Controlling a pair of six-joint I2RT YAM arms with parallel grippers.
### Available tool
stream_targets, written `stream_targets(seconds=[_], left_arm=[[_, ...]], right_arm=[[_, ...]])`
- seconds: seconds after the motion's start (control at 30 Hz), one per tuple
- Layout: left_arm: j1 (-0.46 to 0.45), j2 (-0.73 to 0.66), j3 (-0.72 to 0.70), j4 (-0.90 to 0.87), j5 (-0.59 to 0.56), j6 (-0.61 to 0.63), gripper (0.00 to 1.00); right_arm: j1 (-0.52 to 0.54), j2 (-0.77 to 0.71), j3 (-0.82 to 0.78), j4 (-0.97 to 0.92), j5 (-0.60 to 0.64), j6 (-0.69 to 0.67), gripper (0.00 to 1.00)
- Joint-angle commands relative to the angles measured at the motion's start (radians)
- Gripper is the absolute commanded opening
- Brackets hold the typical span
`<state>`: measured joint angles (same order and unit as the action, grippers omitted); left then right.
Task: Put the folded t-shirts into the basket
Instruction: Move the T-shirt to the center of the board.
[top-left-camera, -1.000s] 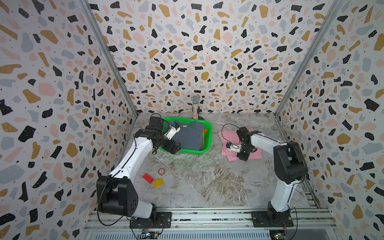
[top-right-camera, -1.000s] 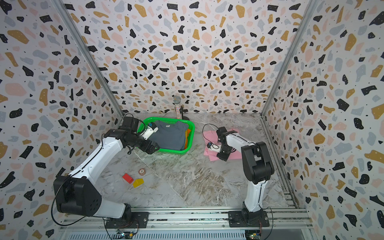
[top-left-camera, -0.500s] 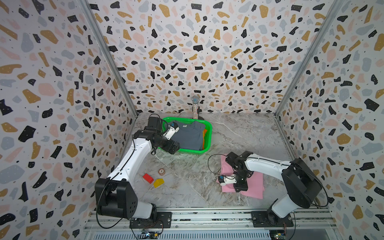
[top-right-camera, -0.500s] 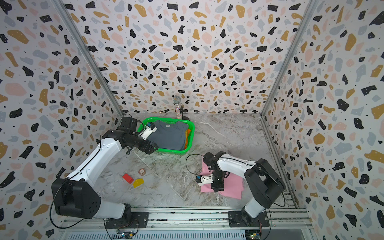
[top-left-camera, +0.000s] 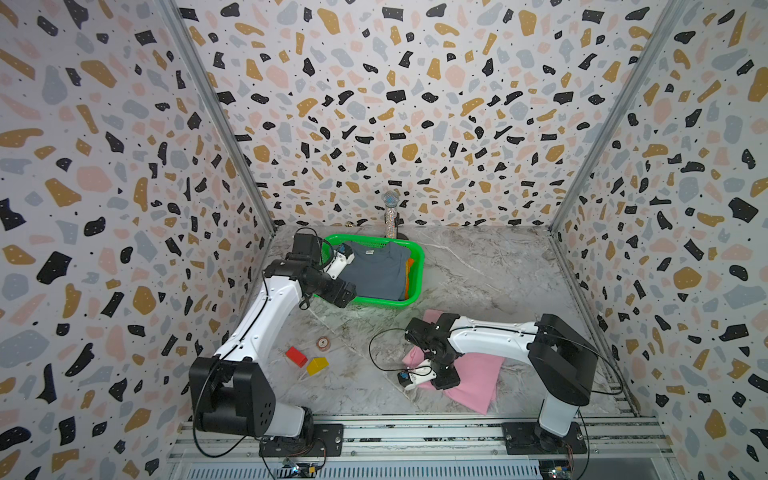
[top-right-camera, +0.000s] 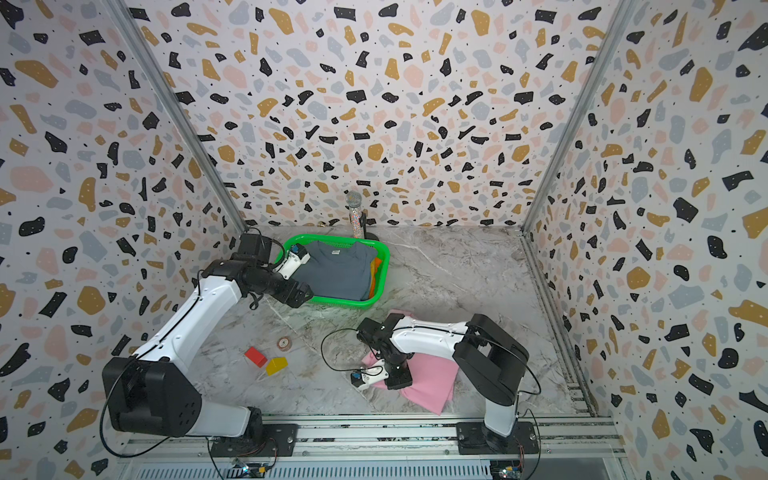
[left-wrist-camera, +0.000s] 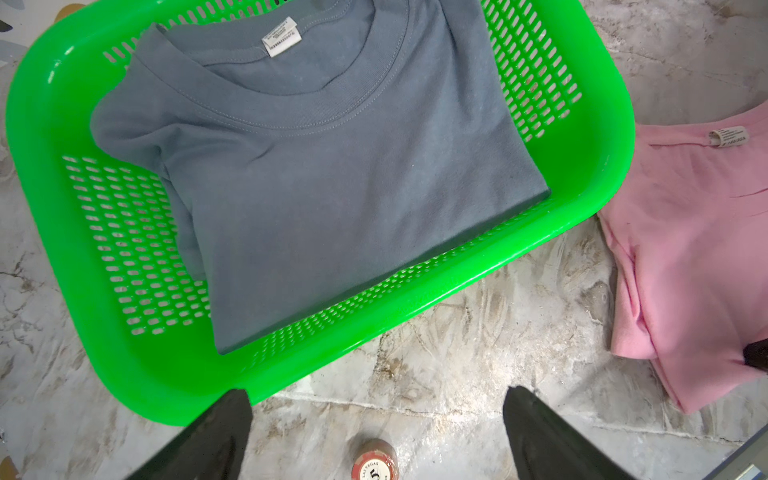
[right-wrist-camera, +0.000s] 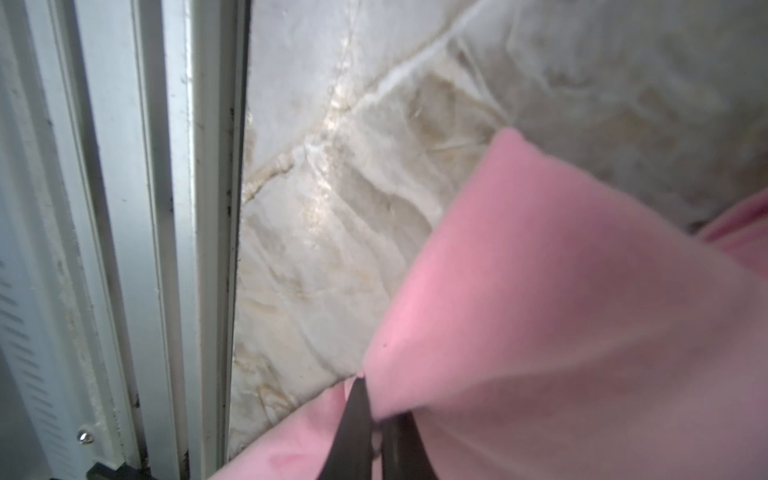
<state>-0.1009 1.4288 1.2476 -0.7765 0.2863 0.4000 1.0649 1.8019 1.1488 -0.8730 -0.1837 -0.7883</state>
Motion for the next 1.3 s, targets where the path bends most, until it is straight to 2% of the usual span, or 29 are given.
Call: stream_targets(seconds=[0.0, 0.2, 0.4, 0.47, 0.6, 0.7, 0.83, 0.97, 1.13, 1.27], left_arm=[[0.006, -0.013, -0.009, 0.010, 0.003, 0.007, 0.96], [0.006, -0.018, -0.007, 0.004, 0.019, 0.008, 0.96], [0.006, -0.026, 0.004, -0.013, 0.070, 0.004, 0.96], [0.006, -0.036, 0.000, -0.010, 0.110, -0.001, 0.96], [-0.003, -0.066, -0.023, 0.019, 0.220, -0.007, 0.95], [-0.048, -0.096, -0.052, 0.034, 0.259, 0.004, 0.95], [-0.153, -0.122, -0.105, 0.032, 0.242, 0.045, 0.96], [-0.270, -0.134, -0.156, 0.043, 0.203, 0.062, 0.97], [-0.426, -0.101, -0.183, 0.059, 0.092, 0.078, 0.98], [-0.519, -0.040, -0.180, 0.087, 0.002, 0.100, 0.99]], right_arm=[[0.038, 0.007, 0.024, 0.023, 0.113, -0.079, 0.00], [0.035, -0.045, -0.040, 0.031, 0.300, -0.170, 0.00], [0.015, -0.184, -0.187, 0.029, 0.306, -0.156, 0.00], [0.012, -0.223, -0.222, 0.029, 0.289, -0.140, 0.08], [-0.062, -0.290, -0.233, 0.007, 0.191, -0.084, 0.34], [-0.116, -0.340, -0.206, -0.033, 0.091, -0.041, 0.45], [-0.233, -0.419, -0.174, -0.081, -0.082, 0.018, 0.52], [-0.405, -0.504, -0.175, -0.085, -0.203, 0.063, 0.57], [-0.646, -0.493, -0.134, -0.069, -0.258, 0.148, 0.67], [-0.795, -0.386, -0.064, -0.016, -0.197, 0.297, 0.73]])
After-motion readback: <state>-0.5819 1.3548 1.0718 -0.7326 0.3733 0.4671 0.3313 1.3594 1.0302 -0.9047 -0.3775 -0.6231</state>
